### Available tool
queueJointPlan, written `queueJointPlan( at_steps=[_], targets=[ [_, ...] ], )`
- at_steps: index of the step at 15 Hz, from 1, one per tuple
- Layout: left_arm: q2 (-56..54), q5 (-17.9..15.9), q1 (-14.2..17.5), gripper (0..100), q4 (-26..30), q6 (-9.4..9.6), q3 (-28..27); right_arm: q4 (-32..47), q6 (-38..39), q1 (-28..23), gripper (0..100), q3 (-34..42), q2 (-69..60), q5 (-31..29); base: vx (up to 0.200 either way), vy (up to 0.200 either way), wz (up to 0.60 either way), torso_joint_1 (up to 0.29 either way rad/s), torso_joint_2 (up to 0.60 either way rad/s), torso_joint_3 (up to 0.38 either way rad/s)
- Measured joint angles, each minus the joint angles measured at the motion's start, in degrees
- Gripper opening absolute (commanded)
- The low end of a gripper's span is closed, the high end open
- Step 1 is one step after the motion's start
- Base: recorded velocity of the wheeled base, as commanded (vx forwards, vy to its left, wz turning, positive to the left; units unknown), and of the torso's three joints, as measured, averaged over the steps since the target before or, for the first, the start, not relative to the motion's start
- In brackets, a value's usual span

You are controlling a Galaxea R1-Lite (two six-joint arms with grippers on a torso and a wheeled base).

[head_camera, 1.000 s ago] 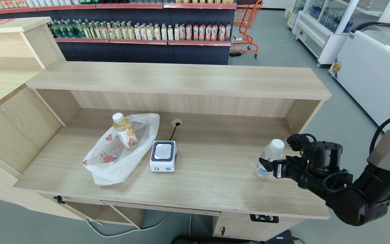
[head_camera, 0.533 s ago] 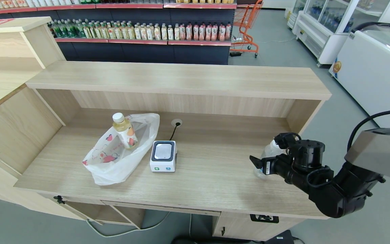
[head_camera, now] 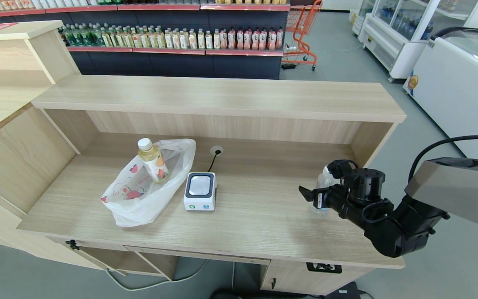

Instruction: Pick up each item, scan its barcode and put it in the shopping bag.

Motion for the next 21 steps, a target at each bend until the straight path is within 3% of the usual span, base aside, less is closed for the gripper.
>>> queueJointPlan(
  at_steps=[4,5,14,21],
  targets=[
    [0.0,0.0,0.0,100,0.0,-0.02,0.0,-0.3,-1.3,0.1,100,-0.8,1.2,0.1,0.000,0.000,0.00,0.000,0.00,0.000],
    [0.0,0.0,0.0,100,0.0,-0.05,0.0,-0.4,-1.3,0.0,0,-0.8,1.4,0.2,0.000,0.000,0.00,0.000,0.00,0.000],
    [0.0,0.0,0.0,100,0.0,-0.02,0.0,-6.0,-7.8,-0.4,0,-0.3,2.0,2.5,0.000,0.000,0.00,0.000,0.00,0.000],
    [0.0,0.0,0.0,100,0.0,-0.02,0.0,-12.8,-8.4,-0.4,0,9.3,1.9,2.5,0.000,0.000,0.00,0.000,0.00,0.000]
  ],
)
